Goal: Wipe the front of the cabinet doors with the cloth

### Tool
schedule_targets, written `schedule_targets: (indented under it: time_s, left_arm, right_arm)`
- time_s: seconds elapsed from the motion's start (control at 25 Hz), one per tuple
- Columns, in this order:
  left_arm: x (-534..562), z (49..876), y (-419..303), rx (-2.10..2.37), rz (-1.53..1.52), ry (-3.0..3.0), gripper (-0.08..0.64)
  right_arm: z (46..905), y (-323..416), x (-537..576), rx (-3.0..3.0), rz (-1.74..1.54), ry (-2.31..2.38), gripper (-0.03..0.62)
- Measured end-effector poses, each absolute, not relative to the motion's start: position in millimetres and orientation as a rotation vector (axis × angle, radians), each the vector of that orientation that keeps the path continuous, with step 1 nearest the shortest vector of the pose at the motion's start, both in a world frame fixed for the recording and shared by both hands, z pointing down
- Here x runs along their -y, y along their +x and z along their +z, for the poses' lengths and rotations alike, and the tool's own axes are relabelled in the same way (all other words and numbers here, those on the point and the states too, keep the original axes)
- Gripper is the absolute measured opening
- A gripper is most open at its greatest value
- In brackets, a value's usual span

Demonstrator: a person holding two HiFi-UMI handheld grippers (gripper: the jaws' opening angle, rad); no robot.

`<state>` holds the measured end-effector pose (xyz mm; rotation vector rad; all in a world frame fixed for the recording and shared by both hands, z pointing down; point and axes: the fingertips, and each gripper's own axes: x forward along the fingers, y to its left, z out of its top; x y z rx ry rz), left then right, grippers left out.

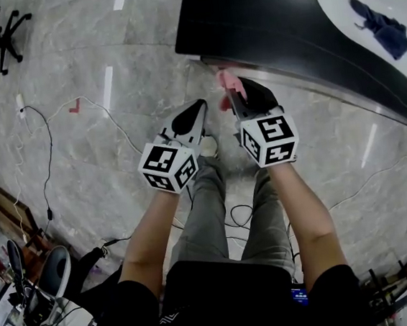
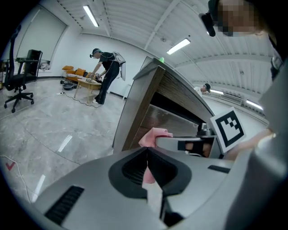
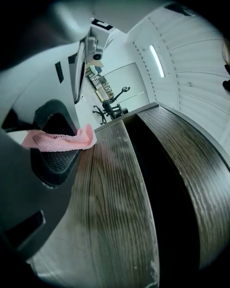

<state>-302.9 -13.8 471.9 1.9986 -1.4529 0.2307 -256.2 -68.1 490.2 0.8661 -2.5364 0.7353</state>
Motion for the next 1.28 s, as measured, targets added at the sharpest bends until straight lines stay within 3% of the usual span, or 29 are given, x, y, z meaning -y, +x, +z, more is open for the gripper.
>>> schedule_targets:
  time_s: [1.28]
  left_arm:
    - [53,475,-68,1.209,0.238,2.184,0.009]
  right_arm:
    - [505,23,95,2.373,0.758,1.265,0.048]
